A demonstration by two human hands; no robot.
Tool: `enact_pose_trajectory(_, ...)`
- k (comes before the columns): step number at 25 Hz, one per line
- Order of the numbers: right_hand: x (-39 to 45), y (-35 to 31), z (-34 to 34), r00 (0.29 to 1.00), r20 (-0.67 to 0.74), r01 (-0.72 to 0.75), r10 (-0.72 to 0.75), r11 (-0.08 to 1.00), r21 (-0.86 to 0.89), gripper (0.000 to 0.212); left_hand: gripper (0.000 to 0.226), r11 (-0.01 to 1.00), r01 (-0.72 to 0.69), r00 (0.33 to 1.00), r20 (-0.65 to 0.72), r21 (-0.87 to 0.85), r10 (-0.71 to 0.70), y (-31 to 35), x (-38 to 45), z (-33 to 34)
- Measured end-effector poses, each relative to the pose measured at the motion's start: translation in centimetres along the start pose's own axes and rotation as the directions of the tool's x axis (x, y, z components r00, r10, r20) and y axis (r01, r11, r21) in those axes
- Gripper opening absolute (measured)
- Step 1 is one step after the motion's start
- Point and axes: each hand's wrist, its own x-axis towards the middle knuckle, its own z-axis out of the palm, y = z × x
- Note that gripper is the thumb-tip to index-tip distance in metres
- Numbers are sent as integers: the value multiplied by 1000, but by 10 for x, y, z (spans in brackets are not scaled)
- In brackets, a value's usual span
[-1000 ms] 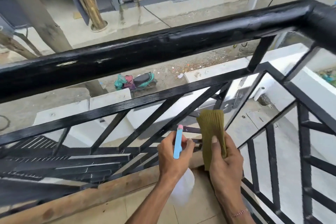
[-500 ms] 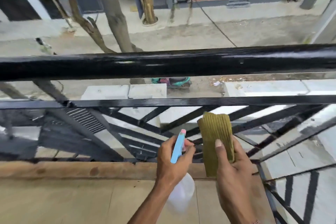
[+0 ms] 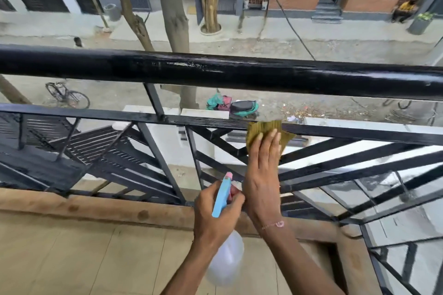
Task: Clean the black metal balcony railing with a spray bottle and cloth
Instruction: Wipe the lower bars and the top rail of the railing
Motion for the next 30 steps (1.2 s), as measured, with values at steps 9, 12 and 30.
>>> enact_pose_trajectory(9,18,-12,23,921,389,198,-14,876,-439,64,13,1000,17,1000,0,-10,-17,-14,8,-30)
enact_pose_trajectory(12,27,-21,17,863,495,345,-100,833,-433,64,13,1000,11,1000,-6,1,-11,-9,12,-30)
enact_pose_trajectory(30,20,-30,12,919,393,33,32,987,-159,59,20,998,-34,999,9,47,33,-4,28,-43)
